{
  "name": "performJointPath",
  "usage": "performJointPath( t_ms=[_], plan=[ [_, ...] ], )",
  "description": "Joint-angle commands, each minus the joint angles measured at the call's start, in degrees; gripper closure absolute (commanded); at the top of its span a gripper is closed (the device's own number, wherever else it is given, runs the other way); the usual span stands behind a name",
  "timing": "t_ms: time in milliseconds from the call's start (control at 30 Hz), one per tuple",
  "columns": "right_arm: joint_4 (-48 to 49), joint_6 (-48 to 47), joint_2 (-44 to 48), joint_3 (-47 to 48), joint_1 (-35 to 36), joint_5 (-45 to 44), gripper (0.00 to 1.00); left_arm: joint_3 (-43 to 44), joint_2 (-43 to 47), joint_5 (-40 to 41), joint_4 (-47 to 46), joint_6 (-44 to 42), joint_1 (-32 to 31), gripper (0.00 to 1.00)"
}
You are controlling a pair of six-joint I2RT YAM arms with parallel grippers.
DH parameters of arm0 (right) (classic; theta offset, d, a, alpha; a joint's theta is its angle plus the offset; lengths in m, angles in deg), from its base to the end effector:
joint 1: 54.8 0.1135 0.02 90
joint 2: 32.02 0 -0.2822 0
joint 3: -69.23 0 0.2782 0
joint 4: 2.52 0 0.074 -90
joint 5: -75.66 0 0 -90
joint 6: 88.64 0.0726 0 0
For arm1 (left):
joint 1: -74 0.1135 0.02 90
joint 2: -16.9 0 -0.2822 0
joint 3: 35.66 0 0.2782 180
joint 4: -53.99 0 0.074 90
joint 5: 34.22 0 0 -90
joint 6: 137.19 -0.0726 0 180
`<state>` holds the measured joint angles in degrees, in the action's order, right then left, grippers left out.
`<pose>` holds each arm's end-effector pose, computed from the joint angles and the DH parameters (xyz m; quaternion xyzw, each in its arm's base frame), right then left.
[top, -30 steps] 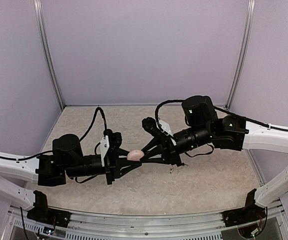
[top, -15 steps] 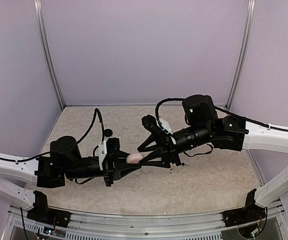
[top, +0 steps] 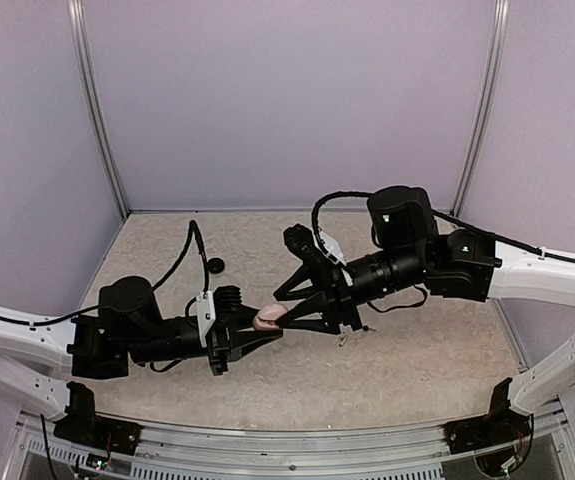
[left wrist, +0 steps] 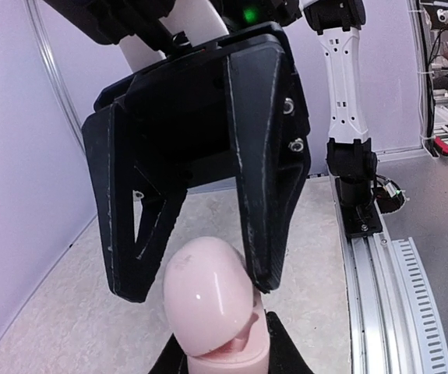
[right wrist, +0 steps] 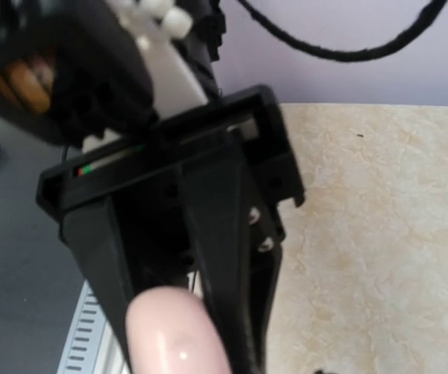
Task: Insert the wireless bluetooth earbuds into the charging case
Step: Open the charging case.
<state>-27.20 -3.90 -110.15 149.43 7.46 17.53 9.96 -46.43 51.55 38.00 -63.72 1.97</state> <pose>0.1361 0.3411 0.3476 -0.5712 0.5805 0.4553 0.3598 0.0889 -0.2915 0.2767 0.5191 0.4955 -0.3475 0.6036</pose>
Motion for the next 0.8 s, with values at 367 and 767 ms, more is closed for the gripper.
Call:
performJointPath(
  t_ms=[367,767],
  plan=[
    [4.03,1.31,2.02,-0.71,-2.11,-0.57,0.5,-1.56,1.55,0.34,0.58,-3.49,-1.76,0.92],
    [6.37,3.03,8.38,-6.57,-5.8,3.44,0.35,-7.52,4.33,-3.01,-6.2,5.75,4.35,0.91]
  ],
)
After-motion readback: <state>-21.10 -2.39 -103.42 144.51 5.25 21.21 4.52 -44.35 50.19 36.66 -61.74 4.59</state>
